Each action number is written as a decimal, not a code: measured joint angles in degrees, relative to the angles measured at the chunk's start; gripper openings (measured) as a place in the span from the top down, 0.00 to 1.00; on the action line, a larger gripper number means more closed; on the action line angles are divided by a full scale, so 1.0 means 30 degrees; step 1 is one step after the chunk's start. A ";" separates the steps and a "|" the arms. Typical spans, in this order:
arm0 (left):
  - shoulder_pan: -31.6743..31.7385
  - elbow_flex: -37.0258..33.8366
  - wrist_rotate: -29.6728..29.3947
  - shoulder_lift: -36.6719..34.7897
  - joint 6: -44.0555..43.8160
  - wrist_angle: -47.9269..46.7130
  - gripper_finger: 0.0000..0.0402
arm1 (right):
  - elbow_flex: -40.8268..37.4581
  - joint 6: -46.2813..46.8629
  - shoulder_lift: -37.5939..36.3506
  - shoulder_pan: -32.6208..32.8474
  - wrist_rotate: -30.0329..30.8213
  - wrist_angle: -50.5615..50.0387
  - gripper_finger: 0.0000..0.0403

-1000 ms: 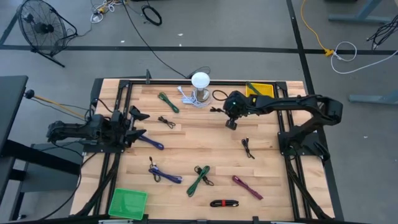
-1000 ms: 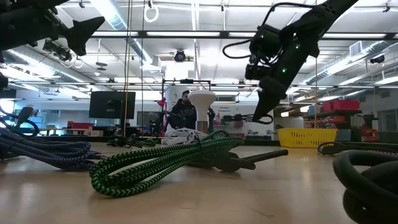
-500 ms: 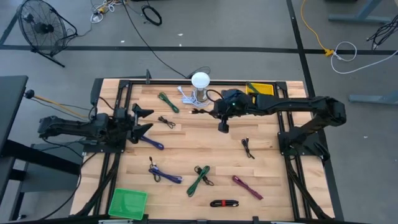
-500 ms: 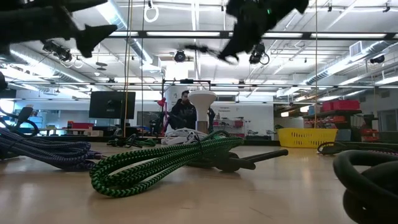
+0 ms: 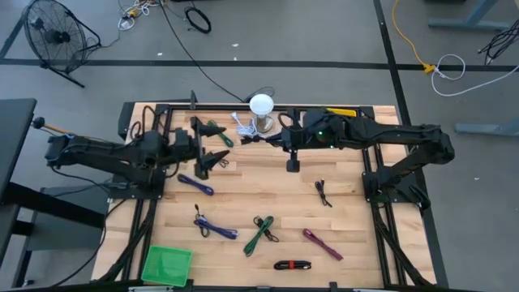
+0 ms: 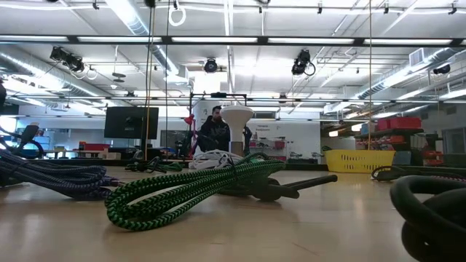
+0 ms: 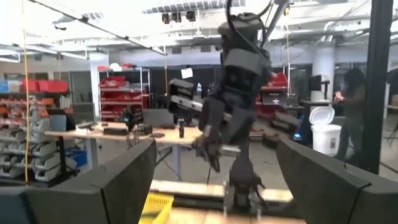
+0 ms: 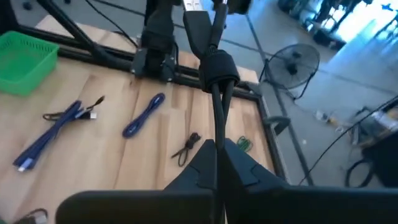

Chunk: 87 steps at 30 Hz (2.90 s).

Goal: Pick & Place USB Port
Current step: Put the black USB cable into the green bin

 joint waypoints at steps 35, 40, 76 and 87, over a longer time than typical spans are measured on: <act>0.0131 0.8452 0.4116 0.8042 0.1412 -0.0245 0.76 | 0.1066 -0.1172 -0.1270 0.1931 -0.0052 0.0839 1.00; 0.0138 0.8452 0.4226 0.8042 0.1616 -0.0175 0.94 | 0.1066 -0.1172 -0.1270 0.1938 -0.0088 0.0718 0.98; -0.4108 0.8417 0.2558 0.3021 -1.7443 -2.8693 0.94 | -0.1718 0.1702 -0.1270 -0.2066 0.4880 -0.6321 0.72; -0.9463 0.8445 0.7432 0.4639 -2.7354 -2.9956 0.94 | -0.3727 0.1628 -0.1269 -0.4726 0.4761 -0.3188 0.72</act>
